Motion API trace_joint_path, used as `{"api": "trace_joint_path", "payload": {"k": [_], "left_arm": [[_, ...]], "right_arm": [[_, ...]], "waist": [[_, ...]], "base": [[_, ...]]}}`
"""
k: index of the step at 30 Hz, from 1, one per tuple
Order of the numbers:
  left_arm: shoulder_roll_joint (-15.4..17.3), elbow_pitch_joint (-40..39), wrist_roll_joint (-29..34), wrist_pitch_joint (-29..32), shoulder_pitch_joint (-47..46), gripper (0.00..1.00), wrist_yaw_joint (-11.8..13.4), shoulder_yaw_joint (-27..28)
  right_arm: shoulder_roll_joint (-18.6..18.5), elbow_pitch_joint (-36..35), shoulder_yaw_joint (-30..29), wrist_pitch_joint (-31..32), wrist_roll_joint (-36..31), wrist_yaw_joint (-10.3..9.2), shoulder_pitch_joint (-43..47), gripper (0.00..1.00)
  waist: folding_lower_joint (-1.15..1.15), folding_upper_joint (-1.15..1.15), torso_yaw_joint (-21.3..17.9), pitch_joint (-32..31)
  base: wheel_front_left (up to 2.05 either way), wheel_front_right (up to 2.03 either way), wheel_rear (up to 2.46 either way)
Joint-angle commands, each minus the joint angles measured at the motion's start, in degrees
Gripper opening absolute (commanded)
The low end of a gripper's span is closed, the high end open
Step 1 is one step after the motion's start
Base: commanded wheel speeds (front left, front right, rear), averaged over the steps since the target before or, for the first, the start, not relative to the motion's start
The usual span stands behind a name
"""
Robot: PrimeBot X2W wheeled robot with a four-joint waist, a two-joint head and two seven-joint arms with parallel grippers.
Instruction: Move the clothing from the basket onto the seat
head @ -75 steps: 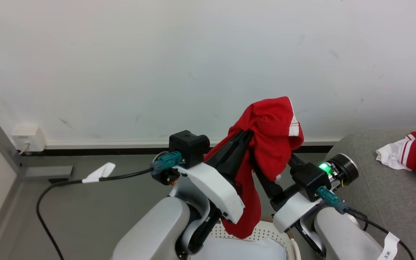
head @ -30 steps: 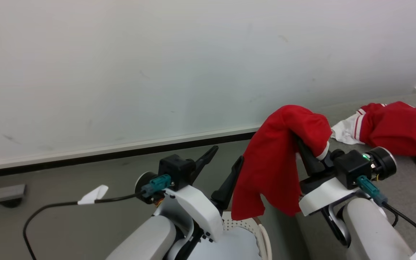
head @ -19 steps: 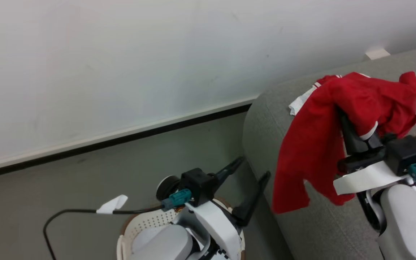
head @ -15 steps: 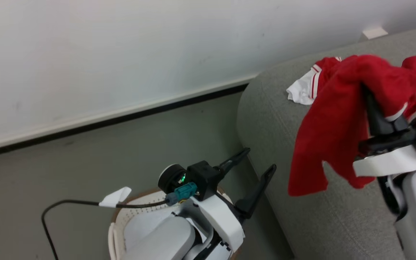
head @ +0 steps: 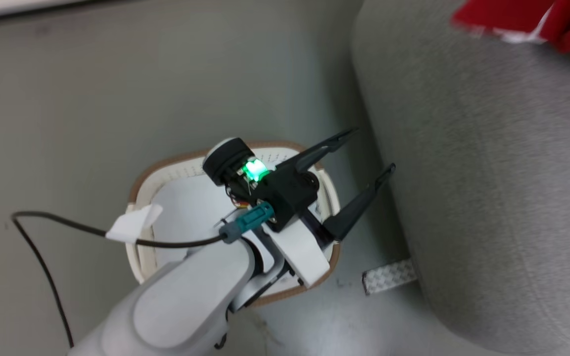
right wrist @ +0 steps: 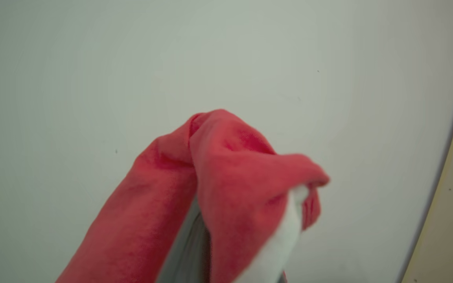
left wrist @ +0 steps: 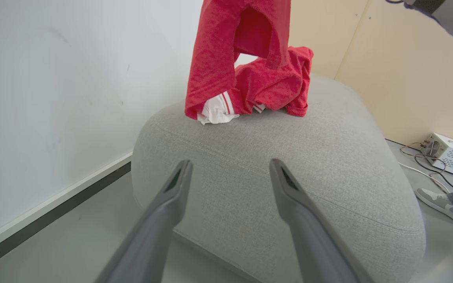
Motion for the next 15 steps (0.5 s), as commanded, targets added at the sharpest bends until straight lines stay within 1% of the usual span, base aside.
{"api": "trace_joint_path", "payload": {"k": [1, 4, 7, 9, 13, 14, 15], "left_arm": [[0.64, -0.18, 0.85, -0.12, -0.92, 1.0, -0.22, 0.13], [0.67, -0.72, 1.07, -0.3, -2.04, 1.0, -0.21, 0.38], [0.41, -0.81, 0.52, -1.06, -2.37, 1.0, 0.43, 1.14], [0.66, -0.55, 0.09, -1.53, -1.98, 1.0, 0.74, 1.52], [1.85, 0.51, -0.43, -2.16, -0.51, 1.0, 1.26, 1.94], [2.07, 0.74, -0.38, -2.24, -0.24, 1.0, 1.72, 2.19], [2.28, 0.9, -0.44, -2.51, 0.08, 1.0, 2.17, 2.55]], "right_arm": [[-0.52, 0.82, -0.84, 0.26, 0.64, -0.15, -0.9, 0.0], [-2.17, 5.37, -6.82, 2.35, -0.16, -0.14, -4.35, 0.0], [-2.97, 11.1, -13.55, 2.56, -2.27, -0.14, -5.58, 0.0], [-2.89, 15.06, -17.51, 1.57, -4.16, -0.14, -4.71, 0.0], [-1.6, 22.64, -24.12, -1.16, -7.21, -0.15, -0.98, 0.0], [-1.16, 24.23, -25.28, -1.82, -7.49, -0.14, -0.12, 0.02], [-0.56, 25.57, -26.07, -2.37, -7.49, -0.14, 0.77, 0.18]], "waist": [[-0.02, 0.0, 3.13, 6.58], [-0.02, 0.0, 4.27, 8.63], [-0.02, 0.0, 5.41, 9.88], [-0.02, 0.0, 5.93, 10.17], [-0.02, 0.0, 6.32, 9.49], [-0.02, 0.0, 6.31, 9.07], [-0.02, 0.0, 6.21, 8.61]], "base": [[0.0, 0.0, 0.0], [0.0, 0.0, 0.0], [0.0, 0.0, 0.0], [0.0, 0.0, 0.0], [0.0, 0.0, 0.0], [0.0, 0.0, 0.0], [0.0, 0.0, 0.0]]}}
